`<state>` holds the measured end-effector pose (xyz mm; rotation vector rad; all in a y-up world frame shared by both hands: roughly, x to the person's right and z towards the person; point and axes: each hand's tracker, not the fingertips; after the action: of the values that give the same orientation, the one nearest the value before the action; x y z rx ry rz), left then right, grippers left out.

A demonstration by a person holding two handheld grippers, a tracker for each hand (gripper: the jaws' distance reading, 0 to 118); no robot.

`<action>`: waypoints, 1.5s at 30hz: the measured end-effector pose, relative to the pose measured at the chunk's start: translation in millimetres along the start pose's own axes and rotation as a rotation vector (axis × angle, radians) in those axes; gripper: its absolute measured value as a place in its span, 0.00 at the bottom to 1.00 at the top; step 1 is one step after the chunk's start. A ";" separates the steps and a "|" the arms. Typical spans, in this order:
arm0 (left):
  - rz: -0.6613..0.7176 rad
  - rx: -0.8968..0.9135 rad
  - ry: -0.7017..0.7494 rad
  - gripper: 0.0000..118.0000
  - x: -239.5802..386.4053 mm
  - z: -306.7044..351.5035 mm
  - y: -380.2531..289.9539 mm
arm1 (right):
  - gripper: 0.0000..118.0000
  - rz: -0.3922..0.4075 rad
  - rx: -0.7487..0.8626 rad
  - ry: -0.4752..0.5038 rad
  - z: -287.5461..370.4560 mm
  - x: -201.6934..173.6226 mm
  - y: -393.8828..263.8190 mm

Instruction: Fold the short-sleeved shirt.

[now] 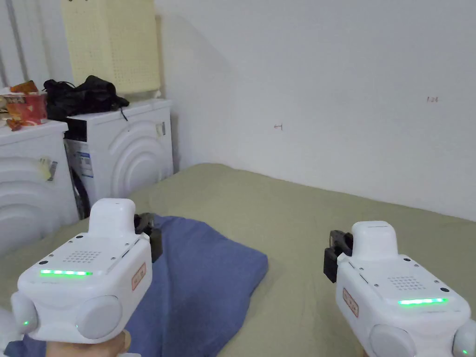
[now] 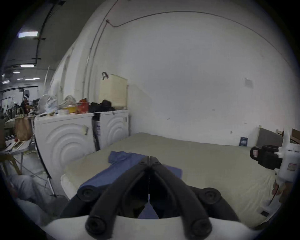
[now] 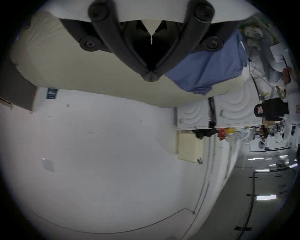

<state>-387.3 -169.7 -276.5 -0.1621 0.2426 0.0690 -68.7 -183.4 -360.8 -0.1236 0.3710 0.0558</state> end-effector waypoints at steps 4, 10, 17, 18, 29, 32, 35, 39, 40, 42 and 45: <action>0.018 -0.036 0.009 0.00 -19.8 -16.9 -7.9 | 0.00 0.004 -0.008 0.038 -21.9 -19.9 -5.1; -0.022 -0.241 -0.055 0.01 -26.5 -116.6 13.3 | 0.00 0.043 0.014 0.061 -69.3 -24.1 -4.3; -0.267 -0.692 -0.251 0.01 19.4 -295.5 33.2 | 0.00 0.015 -0.002 0.061 -138.3 -9.1 -26.9; -0.296 -0.758 -0.257 0.00 29.3 -318.0 29.3 | 0.00 0.007 -0.006 0.068 -147.9 -5.3 -32.0; -0.181 -1.202 -0.297 0.96 63.1 -453.8 -87.1 | 0.00 -0.054 -0.116 0.046 -211.4 42.8 -97.0; -0.143 -1.276 -0.229 0.88 63.1 -454.3 -110.2 | 0.00 -0.062 -0.131 0.038 -211.1 50.2 -108.0; -0.119 -1.251 -0.251 0.37 66.9 -435.7 -111.7 | 0.00 -0.074 -0.155 0.030 -206.3 57.2 -116.4; -0.078 -1.071 -0.299 0.01 64.1 -422.4 -90.2 | 0.00 -0.051 -0.176 0.007 -188.1 69.8 -120.4; -0.042 -1.034 -0.297 0.01 65.1 -415.8 -80.9 | 0.00 -0.038 -0.179 -0.011 -180.1 74.9 -121.4; 0.024 -0.965 -0.319 0.01 60.8 -421.9 -67.9 | 0.00 -0.006 -0.180 -0.043 -164.9 86.7 -125.5; -0.005 -0.952 -0.315 0.01 74.7 -408.8 -46.0 | 0.00 -0.017 -0.230 -0.096 -141.6 107.7 -127.8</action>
<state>-406.4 -280.1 -679.3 -1.0899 -0.1243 0.2008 -9.3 -325.2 -516.9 -0.3502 0.2667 0.0877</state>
